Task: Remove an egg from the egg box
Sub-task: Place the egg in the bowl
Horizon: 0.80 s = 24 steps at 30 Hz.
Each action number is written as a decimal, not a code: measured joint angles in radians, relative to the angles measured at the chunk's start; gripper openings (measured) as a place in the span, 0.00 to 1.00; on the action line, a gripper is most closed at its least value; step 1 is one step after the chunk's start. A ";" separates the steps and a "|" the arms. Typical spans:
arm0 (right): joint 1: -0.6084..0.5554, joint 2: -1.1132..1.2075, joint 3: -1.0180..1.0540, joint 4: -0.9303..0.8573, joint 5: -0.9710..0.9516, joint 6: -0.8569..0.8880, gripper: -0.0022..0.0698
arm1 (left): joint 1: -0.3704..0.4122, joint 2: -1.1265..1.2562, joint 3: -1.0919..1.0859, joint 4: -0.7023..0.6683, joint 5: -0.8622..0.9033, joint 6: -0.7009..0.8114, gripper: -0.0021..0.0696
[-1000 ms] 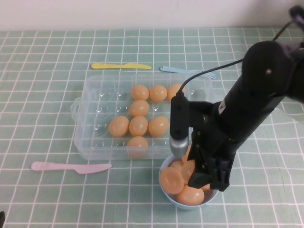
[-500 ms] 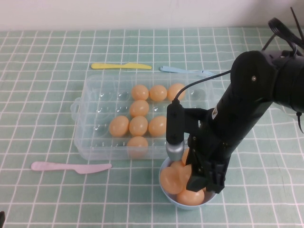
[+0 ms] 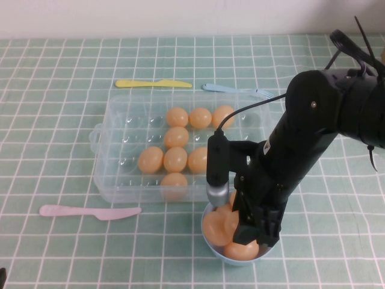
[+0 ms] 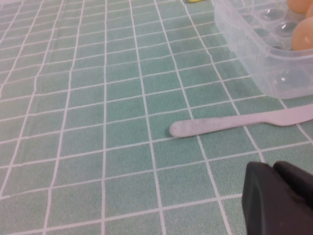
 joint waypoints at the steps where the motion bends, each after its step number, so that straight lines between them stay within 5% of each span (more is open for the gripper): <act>1: 0.000 0.002 0.000 0.000 0.000 0.000 0.54 | 0.000 0.000 0.000 0.000 0.000 0.000 0.02; 13: 0.002 0.013 0.000 -0.013 -0.015 0.000 0.54 | 0.000 0.000 0.000 0.000 0.000 0.000 0.02; 24: 0.002 0.014 0.000 -0.034 -0.026 0.006 0.66 | 0.000 0.000 0.000 0.000 0.000 0.000 0.02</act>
